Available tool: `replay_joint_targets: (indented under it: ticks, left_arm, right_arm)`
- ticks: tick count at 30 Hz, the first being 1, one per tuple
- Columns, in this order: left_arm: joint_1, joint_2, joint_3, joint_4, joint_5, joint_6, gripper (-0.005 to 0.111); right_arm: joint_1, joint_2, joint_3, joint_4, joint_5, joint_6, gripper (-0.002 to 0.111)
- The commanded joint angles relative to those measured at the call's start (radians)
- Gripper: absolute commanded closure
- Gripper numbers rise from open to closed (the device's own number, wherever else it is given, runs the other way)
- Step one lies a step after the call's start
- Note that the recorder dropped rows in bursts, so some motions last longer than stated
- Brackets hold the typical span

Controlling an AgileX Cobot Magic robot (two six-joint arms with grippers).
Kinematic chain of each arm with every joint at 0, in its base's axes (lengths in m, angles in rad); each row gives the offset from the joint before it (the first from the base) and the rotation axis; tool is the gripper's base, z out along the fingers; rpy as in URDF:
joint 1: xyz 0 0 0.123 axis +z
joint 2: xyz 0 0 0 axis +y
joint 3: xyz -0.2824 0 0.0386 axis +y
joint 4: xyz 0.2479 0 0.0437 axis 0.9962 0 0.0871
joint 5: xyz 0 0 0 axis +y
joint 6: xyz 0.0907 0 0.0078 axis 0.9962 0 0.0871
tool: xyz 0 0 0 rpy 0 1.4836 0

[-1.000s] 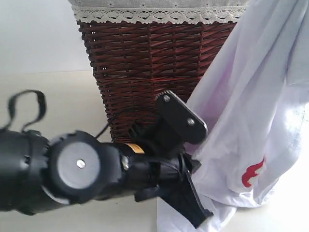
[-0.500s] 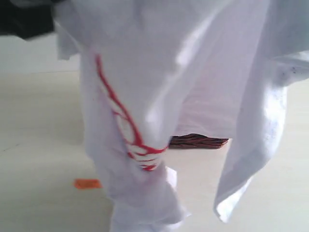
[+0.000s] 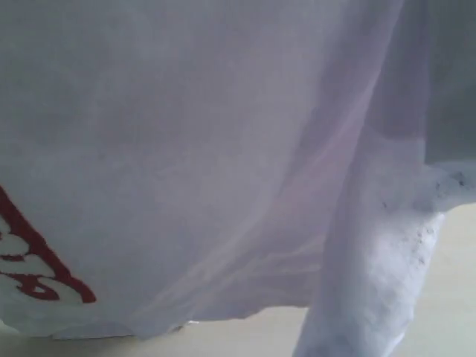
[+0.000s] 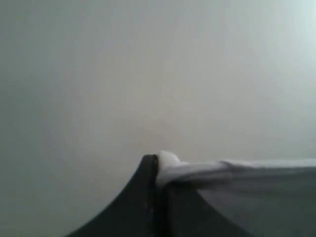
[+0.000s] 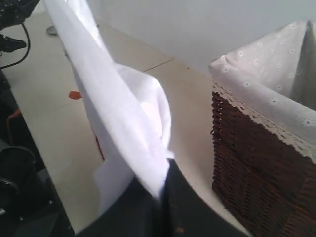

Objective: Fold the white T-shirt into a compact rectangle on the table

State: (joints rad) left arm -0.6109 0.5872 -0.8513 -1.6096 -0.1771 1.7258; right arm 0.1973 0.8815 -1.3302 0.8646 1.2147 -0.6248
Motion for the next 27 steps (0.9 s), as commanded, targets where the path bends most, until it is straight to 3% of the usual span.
replay_joint_targets:
  ticks: [1, 7, 9, 12, 15, 19, 21, 24, 27]
  left_arm:
    - [0.007, 0.008, 0.029, -0.135, -0.226, 0.177, 0.107]
    - [0.007, 0.169, 0.067, -0.135, -0.520, 0.311, 0.107]
    - [0.007, 0.320, 0.106, -0.135, -0.554, 0.319, 0.107]
    - [0.007, 0.526, 0.112, -0.135, -0.510, 0.286, 0.107]
    - [0.014, 0.703, 0.112, -0.135, -0.412, 0.284, 0.107]
    - [0.092, 0.893, 0.082, -0.135, -0.303, 0.208, 0.105]
    - [0.126, 0.950, 0.057, -0.135, -0.290, 0.170, 0.088]
    - [0.134, 0.980, 0.028, -0.135, -0.287, 0.138, 0.048]
    - [0.134, 0.974, 0.012, -0.135, -0.307, 0.113, 0.049]
  right_arm:
    - [0.000, -0.013, -0.003, -0.011, 0.006, -0.002, 0.108]
    - [0.000, 0.061, 0.055, -0.230, -0.004, 0.143, 0.108]
    - [0.000, 0.135, 0.140, -0.359, -0.050, 0.224, 0.108]
    - [0.000, 0.226, 0.265, -0.371, -0.100, 0.194, 0.108]
    - [0.000, 0.350, 0.368, -0.442, -0.270, 0.183, 0.108]
    - [0.000, 0.504, 0.385, -0.453, -0.421, 0.186, 0.108]
    - [0.000, 0.545, 0.385, -0.453, -0.483, 0.183, 0.101]
    - [0.000, 0.550, 0.378, -0.457, -0.564, 0.183, 0.075]
    - [0.000, 0.550, 0.346, -0.476, -0.567, 0.183, 0.060]
